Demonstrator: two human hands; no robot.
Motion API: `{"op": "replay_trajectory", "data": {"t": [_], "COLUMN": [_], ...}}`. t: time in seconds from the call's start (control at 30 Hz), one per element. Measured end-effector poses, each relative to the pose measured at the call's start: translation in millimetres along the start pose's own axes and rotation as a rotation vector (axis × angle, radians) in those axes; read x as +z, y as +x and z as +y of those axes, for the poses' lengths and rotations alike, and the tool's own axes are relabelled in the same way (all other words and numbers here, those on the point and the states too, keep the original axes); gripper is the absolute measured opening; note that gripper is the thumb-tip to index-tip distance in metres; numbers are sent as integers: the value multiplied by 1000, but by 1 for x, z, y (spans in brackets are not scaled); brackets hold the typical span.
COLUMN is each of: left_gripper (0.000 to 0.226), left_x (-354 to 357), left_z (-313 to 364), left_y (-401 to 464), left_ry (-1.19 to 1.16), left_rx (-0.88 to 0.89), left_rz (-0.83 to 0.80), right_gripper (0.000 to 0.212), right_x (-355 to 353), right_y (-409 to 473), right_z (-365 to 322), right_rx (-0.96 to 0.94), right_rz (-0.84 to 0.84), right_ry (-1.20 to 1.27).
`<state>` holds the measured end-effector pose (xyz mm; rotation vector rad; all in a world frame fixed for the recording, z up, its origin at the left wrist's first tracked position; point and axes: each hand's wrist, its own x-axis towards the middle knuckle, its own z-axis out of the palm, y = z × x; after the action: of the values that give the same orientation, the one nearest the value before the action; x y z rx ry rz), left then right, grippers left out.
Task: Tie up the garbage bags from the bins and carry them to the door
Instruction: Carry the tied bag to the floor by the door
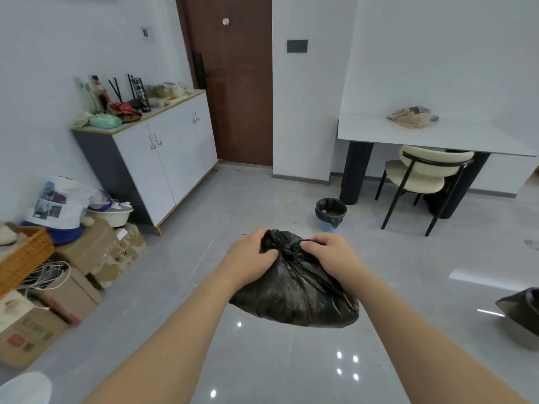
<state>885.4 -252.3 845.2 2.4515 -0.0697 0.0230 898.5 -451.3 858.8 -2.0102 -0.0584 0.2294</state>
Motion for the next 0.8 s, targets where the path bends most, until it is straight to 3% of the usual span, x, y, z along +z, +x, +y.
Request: {"op": "replay_trajectory", "data": {"t": [0.23, 0.43, 0.8], "left_gripper": [18, 15, 25], "left_x": [-29, -35, -5], "left_z": [-62, -60, -36], "left_y": [156, 299, 571], "left_ry": [263, 57, 11], "left_rx": [-101, -104, -50], "left_rz": [6, 119, 245], "right_gripper": [18, 19, 17], "right_x": [22, -4, -88], "right_y": [160, 289, 555], "right_z": [-51, -72, -59], "right_rx": [-24, -26, 12], "right_rz": [-89, -60, -46], "right_ry": [-80, -30, 87]}}
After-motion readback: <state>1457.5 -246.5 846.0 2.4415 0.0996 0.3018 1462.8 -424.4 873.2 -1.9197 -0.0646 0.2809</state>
